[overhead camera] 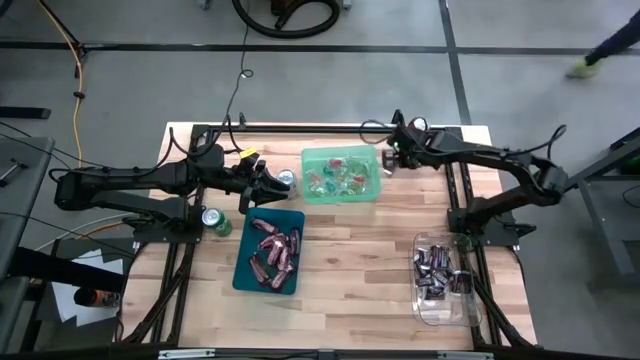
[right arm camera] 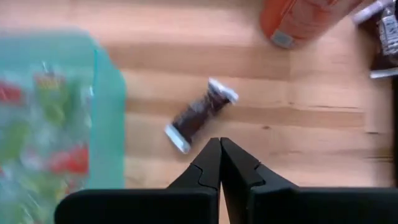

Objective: Organize candy in baskets
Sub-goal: Put the dark brown chocolate bar into the transparent bin

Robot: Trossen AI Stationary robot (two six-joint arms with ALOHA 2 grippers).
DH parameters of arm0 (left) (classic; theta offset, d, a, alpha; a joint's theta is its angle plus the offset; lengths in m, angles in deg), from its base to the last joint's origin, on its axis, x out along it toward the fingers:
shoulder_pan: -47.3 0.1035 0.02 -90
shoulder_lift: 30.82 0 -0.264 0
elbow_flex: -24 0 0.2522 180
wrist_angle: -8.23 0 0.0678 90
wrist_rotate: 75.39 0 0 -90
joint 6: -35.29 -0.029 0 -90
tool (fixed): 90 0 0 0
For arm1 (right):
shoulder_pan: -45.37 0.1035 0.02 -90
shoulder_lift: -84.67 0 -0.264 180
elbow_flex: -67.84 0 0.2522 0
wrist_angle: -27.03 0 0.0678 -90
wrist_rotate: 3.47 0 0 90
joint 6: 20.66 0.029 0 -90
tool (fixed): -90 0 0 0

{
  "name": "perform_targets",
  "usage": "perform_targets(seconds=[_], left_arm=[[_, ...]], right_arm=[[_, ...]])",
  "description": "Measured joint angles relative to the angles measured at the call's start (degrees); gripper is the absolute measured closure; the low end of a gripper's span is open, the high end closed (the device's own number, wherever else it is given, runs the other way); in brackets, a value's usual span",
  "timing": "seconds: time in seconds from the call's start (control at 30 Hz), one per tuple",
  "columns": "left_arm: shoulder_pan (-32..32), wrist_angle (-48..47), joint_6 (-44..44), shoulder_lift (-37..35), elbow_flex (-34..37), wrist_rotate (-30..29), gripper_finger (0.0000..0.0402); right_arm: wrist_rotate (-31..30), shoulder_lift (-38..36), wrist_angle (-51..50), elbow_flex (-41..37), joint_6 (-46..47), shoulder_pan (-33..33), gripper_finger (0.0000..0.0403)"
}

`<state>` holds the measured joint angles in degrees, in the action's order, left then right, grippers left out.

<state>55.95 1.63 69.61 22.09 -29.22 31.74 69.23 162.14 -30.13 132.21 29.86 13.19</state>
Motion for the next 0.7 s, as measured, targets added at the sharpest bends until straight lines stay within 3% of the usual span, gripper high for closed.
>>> perform_targets(seconds=[0.17, 0.47, 0.7], left_arm=[[0.02, 0.0, 0.07, 0.0, 0.0, 0.0, 0.0238], [0.02, -0.02, -0.01, 0.0, 0.0, 0.02, 0.0238], [0.0, 0.0, 0.01, 0.0, 0.0, 0.02, 0.0238]], right_arm=[[3.13, 1.82, 6.38, 0.04, 3.08, -3.34, 0.0372], [3.78, 9.9, 9.66, 0.07, 15.21, -5.03, 0.0235], [2.78, 17.42, 11.12, 0.09, 20.25, -5.03, 0.0222]])
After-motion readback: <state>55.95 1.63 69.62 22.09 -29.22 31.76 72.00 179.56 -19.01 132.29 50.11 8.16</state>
